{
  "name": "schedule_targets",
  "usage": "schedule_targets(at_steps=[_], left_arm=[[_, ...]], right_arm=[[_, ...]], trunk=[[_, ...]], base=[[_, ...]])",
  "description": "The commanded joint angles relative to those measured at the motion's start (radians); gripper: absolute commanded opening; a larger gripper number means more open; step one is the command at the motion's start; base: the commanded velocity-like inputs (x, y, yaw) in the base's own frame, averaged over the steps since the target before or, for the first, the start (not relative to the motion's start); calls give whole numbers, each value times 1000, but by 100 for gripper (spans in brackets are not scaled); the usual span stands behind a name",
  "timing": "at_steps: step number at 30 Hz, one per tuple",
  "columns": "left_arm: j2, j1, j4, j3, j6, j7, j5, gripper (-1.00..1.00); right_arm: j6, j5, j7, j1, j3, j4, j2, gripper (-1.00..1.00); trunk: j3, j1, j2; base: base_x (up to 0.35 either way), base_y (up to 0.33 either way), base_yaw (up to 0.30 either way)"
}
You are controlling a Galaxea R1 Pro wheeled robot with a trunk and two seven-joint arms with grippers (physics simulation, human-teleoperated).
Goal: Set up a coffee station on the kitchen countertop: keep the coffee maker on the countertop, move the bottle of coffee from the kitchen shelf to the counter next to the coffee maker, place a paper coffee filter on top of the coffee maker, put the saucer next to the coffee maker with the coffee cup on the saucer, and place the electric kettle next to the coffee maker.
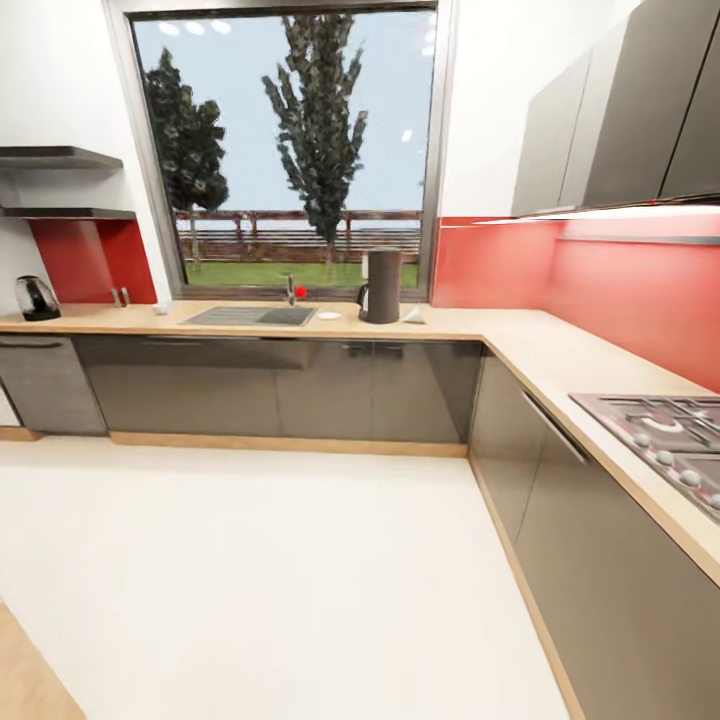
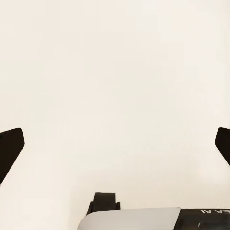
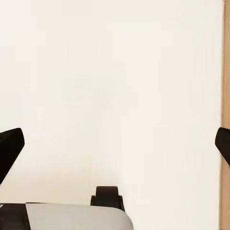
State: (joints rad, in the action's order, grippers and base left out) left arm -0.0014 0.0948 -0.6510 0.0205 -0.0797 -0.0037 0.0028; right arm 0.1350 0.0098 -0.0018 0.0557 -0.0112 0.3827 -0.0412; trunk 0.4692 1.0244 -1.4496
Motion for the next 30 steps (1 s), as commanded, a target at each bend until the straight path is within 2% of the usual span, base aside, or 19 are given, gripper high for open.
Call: schedule_targets(at_steps=[1, 30], left_arm=[[0, 0, -1, 1, -2, 0, 0, 100], [0, 0, -1, 1, -2, 0, 0, 100]], right_arm=[[3, 1, 0, 1, -1, -1, 0, 100], [3, 1, 0, 1, -1, -1, -2, 100]], trunk=[[1, 1, 0], [1, 1, 0]], base=[[329, 0, 0], [329, 0, 0]])
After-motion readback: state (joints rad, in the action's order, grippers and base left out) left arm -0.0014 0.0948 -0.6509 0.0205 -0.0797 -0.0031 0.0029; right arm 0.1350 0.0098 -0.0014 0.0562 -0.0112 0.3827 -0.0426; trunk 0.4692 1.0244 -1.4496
